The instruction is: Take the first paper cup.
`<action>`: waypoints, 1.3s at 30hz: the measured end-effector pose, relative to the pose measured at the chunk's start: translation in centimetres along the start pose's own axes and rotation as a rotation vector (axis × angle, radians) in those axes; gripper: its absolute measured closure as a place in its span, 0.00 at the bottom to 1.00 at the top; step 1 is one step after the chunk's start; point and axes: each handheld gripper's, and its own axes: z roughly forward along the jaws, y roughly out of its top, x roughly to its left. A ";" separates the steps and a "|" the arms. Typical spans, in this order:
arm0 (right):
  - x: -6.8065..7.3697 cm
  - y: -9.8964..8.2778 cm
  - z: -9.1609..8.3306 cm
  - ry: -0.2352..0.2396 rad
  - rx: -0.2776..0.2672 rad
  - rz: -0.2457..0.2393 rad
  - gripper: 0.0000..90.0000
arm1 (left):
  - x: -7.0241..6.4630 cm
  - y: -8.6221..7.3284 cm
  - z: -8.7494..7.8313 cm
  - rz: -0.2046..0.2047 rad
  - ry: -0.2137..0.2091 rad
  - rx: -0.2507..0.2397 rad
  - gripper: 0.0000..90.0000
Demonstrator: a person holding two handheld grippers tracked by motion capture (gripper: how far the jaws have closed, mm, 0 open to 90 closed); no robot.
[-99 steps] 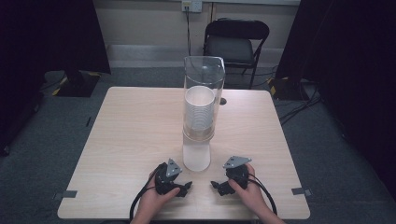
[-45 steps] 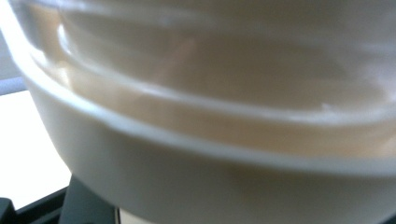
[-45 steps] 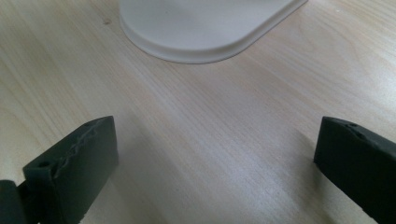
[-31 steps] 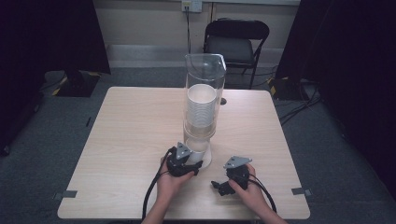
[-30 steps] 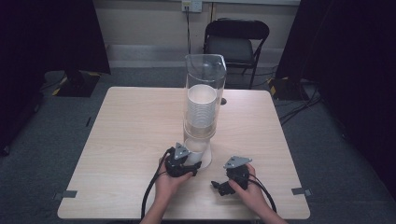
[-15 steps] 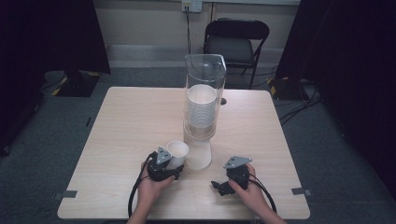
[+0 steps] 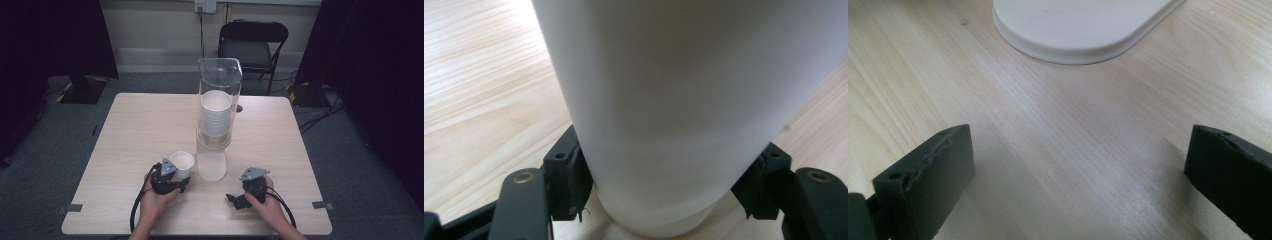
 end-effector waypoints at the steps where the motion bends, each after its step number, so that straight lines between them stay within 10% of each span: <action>1: 0.0 0.0 0.0 0.003 0.000 0.001 0.00 | 0.2 -0.1 -0.1 -0.017 0.000 0.014 0.37; 29: 0.0 0.0 0.0 0.000 -0.001 0.000 0.00 | 1.8 -1.7 -2.0 -0.001 0.015 0.033 0.35; 39: 0.0 0.0 0.0 0.001 -0.004 -0.004 0.00 | 1.9 -2.6 -2.9 -0.005 0.019 0.059 0.18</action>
